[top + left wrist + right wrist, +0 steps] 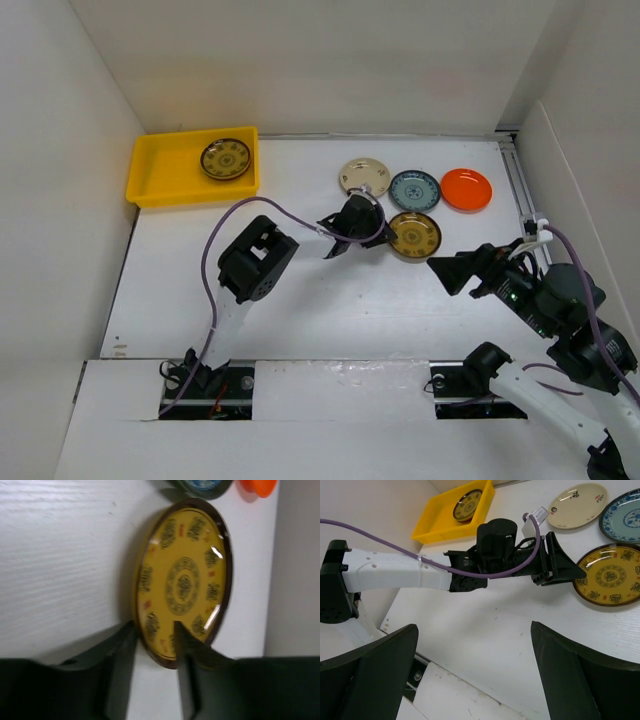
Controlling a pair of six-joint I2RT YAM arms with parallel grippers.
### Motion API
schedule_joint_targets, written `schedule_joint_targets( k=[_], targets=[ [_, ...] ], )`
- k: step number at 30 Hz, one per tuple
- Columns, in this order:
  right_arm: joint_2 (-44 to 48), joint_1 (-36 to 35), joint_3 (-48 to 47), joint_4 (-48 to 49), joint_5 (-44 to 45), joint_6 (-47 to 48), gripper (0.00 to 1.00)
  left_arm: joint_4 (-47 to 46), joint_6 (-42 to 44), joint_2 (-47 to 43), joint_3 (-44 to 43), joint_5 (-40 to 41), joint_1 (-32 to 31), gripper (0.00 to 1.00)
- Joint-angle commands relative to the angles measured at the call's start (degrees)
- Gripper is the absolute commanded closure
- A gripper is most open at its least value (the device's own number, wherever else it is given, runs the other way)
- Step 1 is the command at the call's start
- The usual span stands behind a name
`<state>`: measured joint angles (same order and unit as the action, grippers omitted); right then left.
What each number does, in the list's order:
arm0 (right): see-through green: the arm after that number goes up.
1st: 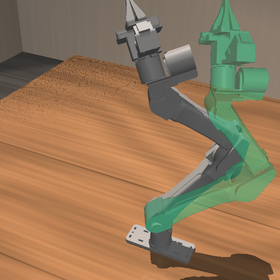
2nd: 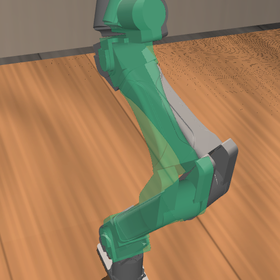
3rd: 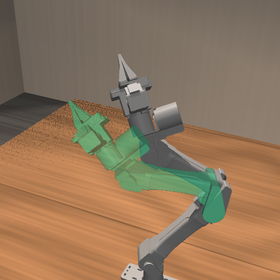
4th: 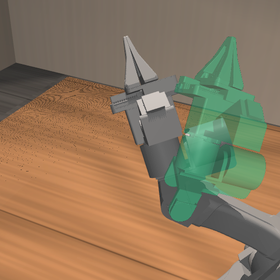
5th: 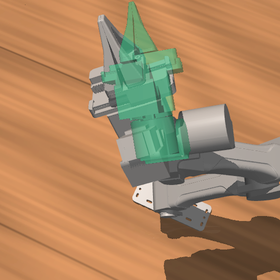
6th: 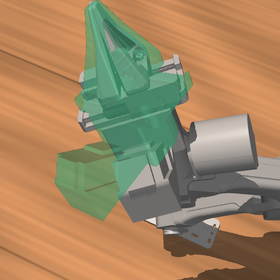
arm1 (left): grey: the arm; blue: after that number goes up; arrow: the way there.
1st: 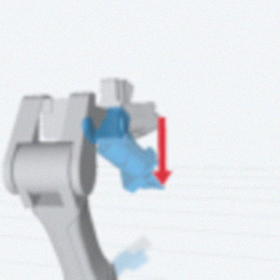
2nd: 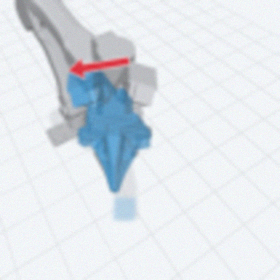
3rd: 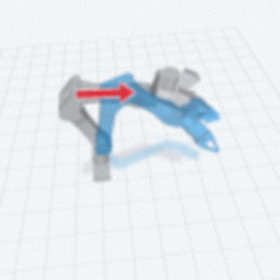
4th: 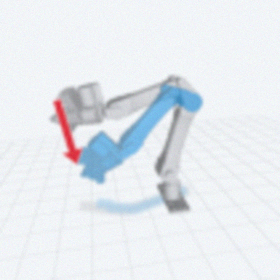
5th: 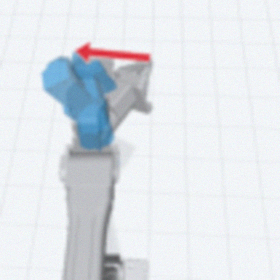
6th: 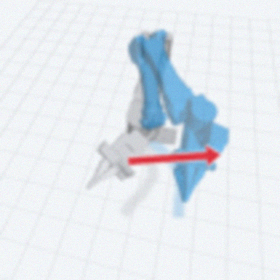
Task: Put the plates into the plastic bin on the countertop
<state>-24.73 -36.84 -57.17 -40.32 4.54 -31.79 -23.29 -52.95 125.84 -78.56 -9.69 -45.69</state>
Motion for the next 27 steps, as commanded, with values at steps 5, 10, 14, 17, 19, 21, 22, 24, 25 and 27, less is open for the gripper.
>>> schedule_joint_targets(
  k=[5, 10, 14, 17, 19, 21, 22, 24, 25, 27],
  targets=[
    [1.0, -0.1, -0.6, 1.4, 0.5, -0.4, 0.0, 8.0, -0.5, 1.5, -0.2, 2.2, 1.9, 1.0],
    [1.0, -0.1, -0.6, 1.4, 0.5, 0.2, 0.0, 8.6, 0.0, -8.6, 5.3, 4.6, 4.9, 1.0],
    [1.0, -0.1, 0.0, 1.4, 0.0, 0.2, 0.0, 14.4, 1.1, -17.5, 6.6, 4.6, 13.3, 1.0],
    [1.0, -0.1, 0.5, 2.1, -0.1, 0.2, 0.0, 19.1, 2.4, -21.3, 5.2, 3.6, 23.9, 1.0],
    [1.0, -0.1, 0.5, 2.6, -0.6, 0.7, 0.0, 22.6, 4.1, -21.3, 2.2, 3.0, 29.1, 1.0],
    [0.5, -0.1, 1.0, 3.2, -0.6, 0.7, 0.0, 24.8, 4.6, -20.6, -1.7, 4.7, 36.3, 1.0],
    [0.5, -0.1, 1.5, 3.2, -0.6, 0.7, 0.0, 27.7, 5.1, -18.8, -3.3, 4.7, 38.5, 1.0],
    [-1.0, -0.1, 1.5, 3.7, -0.6, 1.2, 0.0, 28.3, 5.7, -17.0, -5.5, 3.9, 44.4, 1.0],
    [-1.0, -0.1, 1.5, 3.8, -0.6, 1.2, 0.0, 28.3, 5.7, -16.2, -7.3, 3.9, 46.0, 1.0],
    [-2.4, -0.1, 1.5, 3.8, -0.6, 1.9, 0.0, 29.0, 6.2, -13.7, -9.1, 3.4, 50.1, 1.0]
  ],
)
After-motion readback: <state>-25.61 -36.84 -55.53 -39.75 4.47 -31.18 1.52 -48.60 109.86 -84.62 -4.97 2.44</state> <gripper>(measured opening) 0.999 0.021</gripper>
